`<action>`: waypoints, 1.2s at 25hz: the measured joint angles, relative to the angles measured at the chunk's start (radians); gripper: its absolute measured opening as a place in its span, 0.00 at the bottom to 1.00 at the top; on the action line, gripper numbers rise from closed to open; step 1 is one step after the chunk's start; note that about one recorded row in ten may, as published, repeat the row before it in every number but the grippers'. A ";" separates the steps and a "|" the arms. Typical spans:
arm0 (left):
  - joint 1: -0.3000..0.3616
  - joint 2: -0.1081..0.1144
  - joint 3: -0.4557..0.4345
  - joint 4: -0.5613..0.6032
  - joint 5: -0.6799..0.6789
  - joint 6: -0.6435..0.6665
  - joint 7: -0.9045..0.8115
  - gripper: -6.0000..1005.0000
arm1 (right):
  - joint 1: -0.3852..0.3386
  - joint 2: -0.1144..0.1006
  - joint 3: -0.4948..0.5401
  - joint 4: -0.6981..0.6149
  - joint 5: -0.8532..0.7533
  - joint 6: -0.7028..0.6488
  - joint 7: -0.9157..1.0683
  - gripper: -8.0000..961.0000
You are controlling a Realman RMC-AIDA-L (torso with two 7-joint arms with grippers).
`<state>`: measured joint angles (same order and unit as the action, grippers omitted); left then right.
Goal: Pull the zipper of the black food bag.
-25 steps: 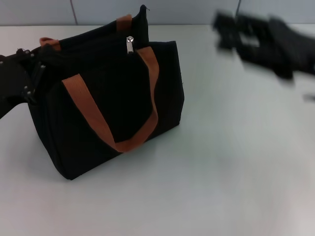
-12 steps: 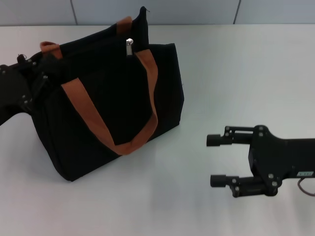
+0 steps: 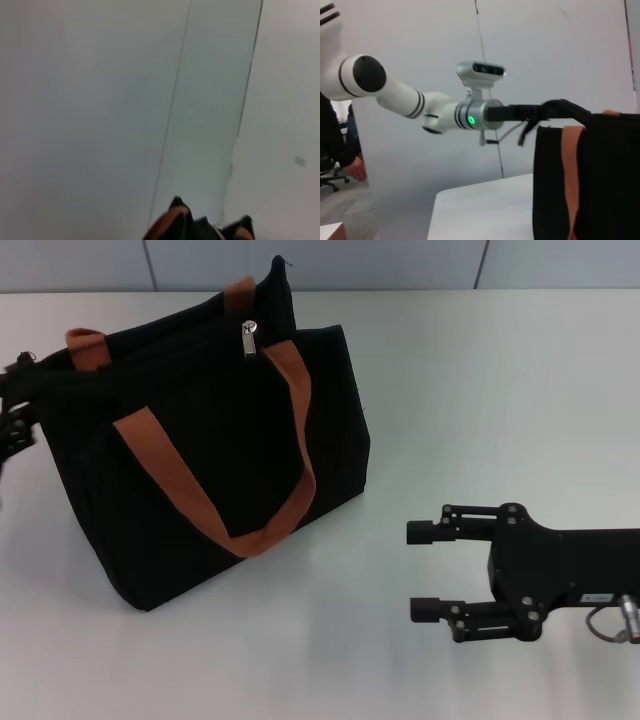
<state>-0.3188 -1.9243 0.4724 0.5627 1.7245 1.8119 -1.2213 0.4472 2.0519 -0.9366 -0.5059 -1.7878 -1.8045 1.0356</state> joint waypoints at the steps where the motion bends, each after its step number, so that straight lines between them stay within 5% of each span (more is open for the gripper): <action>1: 0.002 0.012 0.000 0.015 0.009 0.015 -0.025 0.30 | 0.000 0.003 0.000 0.000 0.000 0.009 0.003 0.77; 3: 0.010 0.042 -0.006 0.085 0.018 0.074 -0.090 0.41 | 0.000 0.009 0.001 0.001 -0.001 0.030 0.005 0.77; 11: 0.007 0.044 -0.018 0.137 -0.006 0.170 -0.140 0.76 | -0.001 0.013 0.007 0.005 -0.002 0.051 0.005 0.77; 14: 0.003 0.016 -0.001 0.108 -0.051 0.197 -0.116 0.83 | 0.000 0.016 0.006 0.012 -0.002 0.051 -0.001 0.77; 19: 0.027 -0.078 0.087 0.097 -0.061 0.198 0.076 0.83 | 0.004 0.024 0.011 0.027 0.001 0.057 -0.044 0.77; 23: 0.070 -0.123 0.175 0.085 -0.069 0.199 0.219 0.83 | 0.024 0.025 0.010 0.057 0.003 0.076 -0.052 0.77; 30: 0.072 -0.113 0.350 -0.072 -0.026 0.156 0.343 0.83 | 0.035 0.025 0.002 0.064 0.003 0.084 -0.053 0.77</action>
<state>-0.2466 -2.0374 0.8226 0.4907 1.6982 1.9679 -0.8781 0.4817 2.0770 -0.9350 -0.4415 -1.7848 -1.7200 0.9826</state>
